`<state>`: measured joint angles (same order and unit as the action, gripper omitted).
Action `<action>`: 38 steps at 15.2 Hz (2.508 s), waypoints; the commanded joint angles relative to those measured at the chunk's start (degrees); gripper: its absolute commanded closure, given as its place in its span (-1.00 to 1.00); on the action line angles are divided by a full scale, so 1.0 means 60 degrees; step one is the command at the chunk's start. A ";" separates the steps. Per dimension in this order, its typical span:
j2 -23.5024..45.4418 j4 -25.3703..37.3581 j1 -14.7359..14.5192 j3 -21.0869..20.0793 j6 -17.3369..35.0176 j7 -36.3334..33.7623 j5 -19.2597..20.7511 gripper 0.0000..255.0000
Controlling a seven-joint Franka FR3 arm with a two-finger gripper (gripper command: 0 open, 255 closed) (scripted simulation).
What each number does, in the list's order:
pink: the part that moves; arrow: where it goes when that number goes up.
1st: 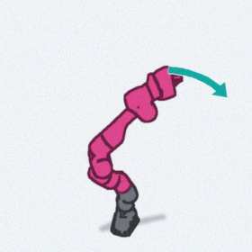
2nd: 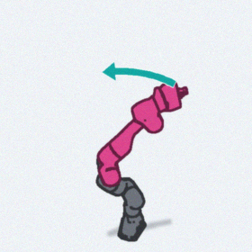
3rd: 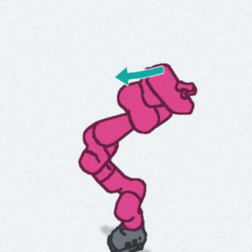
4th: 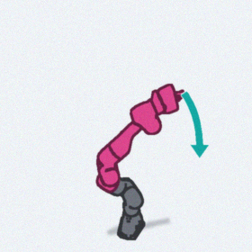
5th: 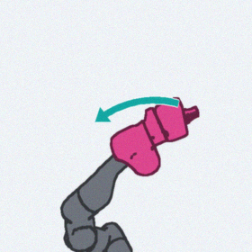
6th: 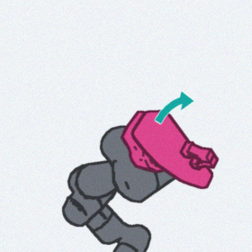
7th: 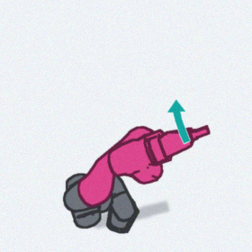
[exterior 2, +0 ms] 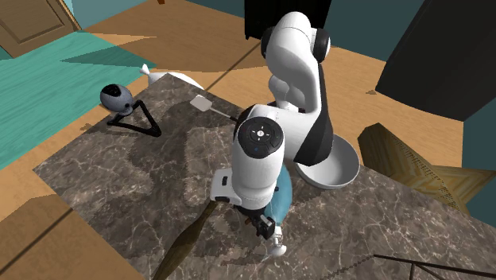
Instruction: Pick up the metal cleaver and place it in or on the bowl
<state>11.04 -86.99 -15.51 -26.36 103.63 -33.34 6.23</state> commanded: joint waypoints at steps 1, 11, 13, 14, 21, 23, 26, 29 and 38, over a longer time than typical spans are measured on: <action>0.0074 -0.0086 -0.0034 -0.0011 0.0122 -0.0052 0.0038 -1.00; 0.0076 -0.0084 -0.0035 -0.0011 0.0120 -0.0053 0.0038 1.00; 0.0084 -0.0076 -0.0036 -0.0010 0.0121 -0.0052 0.0042 1.00; 0.0091 -0.0062 -0.0039 -0.0010 0.0112 -0.0055 0.0045 1.00; 0.0130 0.0372 -0.0071 -0.0021 -0.0285 -0.0051 0.0059 1.00; 0.0181 0.0696 -0.0101 -0.0029 -0.0563 -0.0053 0.0080 1.00; 0.0282 0.1216 -0.0155 -0.0041 -0.0991 -0.0062 0.0126 1.00; 0.0416 0.1783 -0.0226 -0.0054 -0.1437 -0.0077 0.0189 1.00; 0.1074 0.3890 -0.0586 -0.0091 -0.2939 -0.0148 0.0520 1.00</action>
<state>17.15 -65.02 -18.81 -26.89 87.07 -34.22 9.17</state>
